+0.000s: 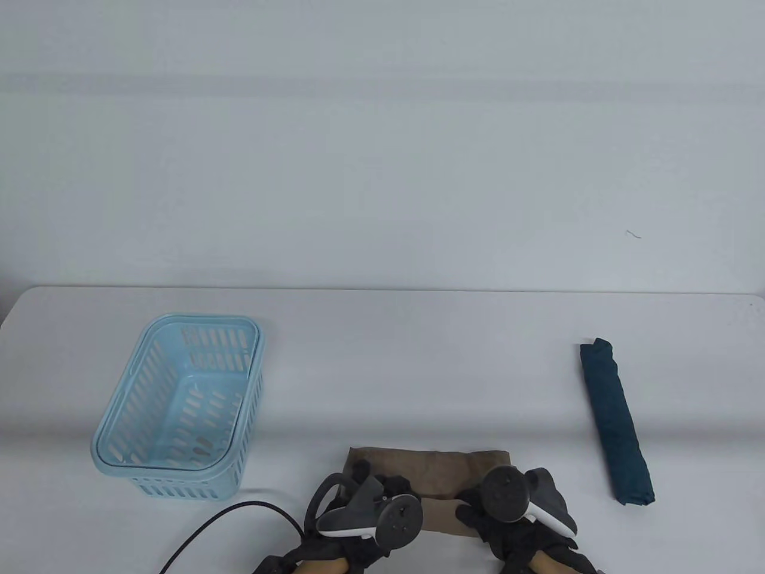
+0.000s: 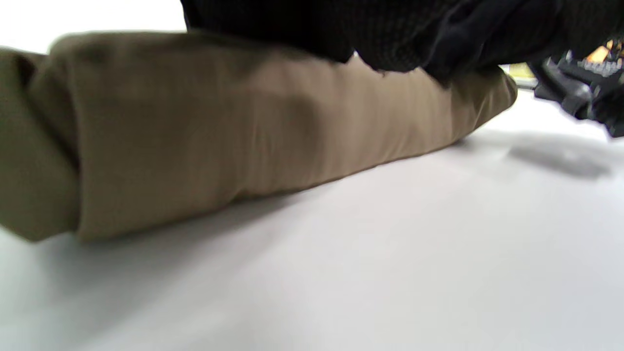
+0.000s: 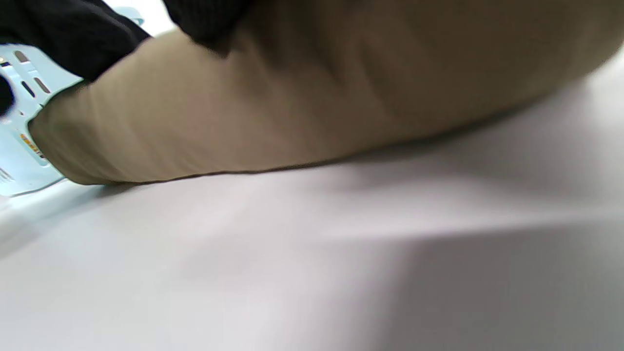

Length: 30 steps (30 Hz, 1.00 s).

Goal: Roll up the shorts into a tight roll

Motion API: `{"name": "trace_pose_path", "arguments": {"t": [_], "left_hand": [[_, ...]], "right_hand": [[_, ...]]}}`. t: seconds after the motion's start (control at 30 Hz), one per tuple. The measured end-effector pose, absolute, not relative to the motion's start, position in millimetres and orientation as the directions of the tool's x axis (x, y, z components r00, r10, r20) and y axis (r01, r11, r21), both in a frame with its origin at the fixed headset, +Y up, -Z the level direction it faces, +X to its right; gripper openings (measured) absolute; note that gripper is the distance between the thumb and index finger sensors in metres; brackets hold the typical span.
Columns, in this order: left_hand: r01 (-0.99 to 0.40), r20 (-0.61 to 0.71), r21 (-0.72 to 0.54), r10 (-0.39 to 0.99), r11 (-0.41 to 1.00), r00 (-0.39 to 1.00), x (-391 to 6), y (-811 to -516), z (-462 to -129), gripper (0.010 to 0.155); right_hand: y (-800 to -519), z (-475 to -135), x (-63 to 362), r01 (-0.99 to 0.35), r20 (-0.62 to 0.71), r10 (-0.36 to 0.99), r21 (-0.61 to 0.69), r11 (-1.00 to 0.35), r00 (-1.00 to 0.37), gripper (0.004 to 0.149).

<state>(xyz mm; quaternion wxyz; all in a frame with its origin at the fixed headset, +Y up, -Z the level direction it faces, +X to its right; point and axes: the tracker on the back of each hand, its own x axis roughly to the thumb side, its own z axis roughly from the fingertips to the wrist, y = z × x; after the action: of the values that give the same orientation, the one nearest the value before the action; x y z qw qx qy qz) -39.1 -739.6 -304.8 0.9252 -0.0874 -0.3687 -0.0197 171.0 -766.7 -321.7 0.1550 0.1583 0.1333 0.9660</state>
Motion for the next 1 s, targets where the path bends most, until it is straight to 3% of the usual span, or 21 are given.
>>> {"name": "trace_pose_path", "arguments": {"t": [0.13, 0.4, 0.57, 0.63, 0.77, 1.0], "left_hand": [[0.130, 0.665, -0.151, 0.004, 0.980, 0.747, -37.6, -750.0, -311.4, 0.069], [0.235, 0.656, -0.193, -0.053, 0.953, 0.753, -32.0, -774.0, -313.1, 0.079], [0.255, 0.666, -0.121, -0.112, 0.959, 0.737, -29.8, -773.1, -312.7, 0.077], [0.218, 0.649, -0.159, -0.065, 0.963, 0.758, -31.5, -769.3, -315.8, 0.074], [0.074, 0.584, -0.274, 0.104, 0.959, 0.805, -37.5, -758.7, -321.7, 0.067], [-0.002, 0.553, -0.364, 0.218, 0.931, 0.804, -42.5, -750.1, -325.9, 0.060]], "right_hand": [[-752.9, -310.7, 169.1, -0.142, 0.380, 0.196, 0.165, -0.976, -0.904, 0.066], [-777.9, -308.4, 155.4, 0.112, 0.398, 0.035, 0.338, -0.934, -0.917, 0.080], [-777.9, -306.7, 149.6, 0.112, 0.418, -0.033, 0.167, -0.980, -0.908, 0.067], [-775.7, -308.7, 151.7, 0.091, 0.416, -0.011, 0.173, -0.981, -0.909, 0.065], [-769.7, -314.4, 162.5, -0.068, 0.350, 0.170, 0.285, -0.956, -0.921, 0.060], [-769.1, -321.1, 174.1, -0.260, 0.244, 0.391, 0.435, -0.862, -0.887, 0.057]]}}
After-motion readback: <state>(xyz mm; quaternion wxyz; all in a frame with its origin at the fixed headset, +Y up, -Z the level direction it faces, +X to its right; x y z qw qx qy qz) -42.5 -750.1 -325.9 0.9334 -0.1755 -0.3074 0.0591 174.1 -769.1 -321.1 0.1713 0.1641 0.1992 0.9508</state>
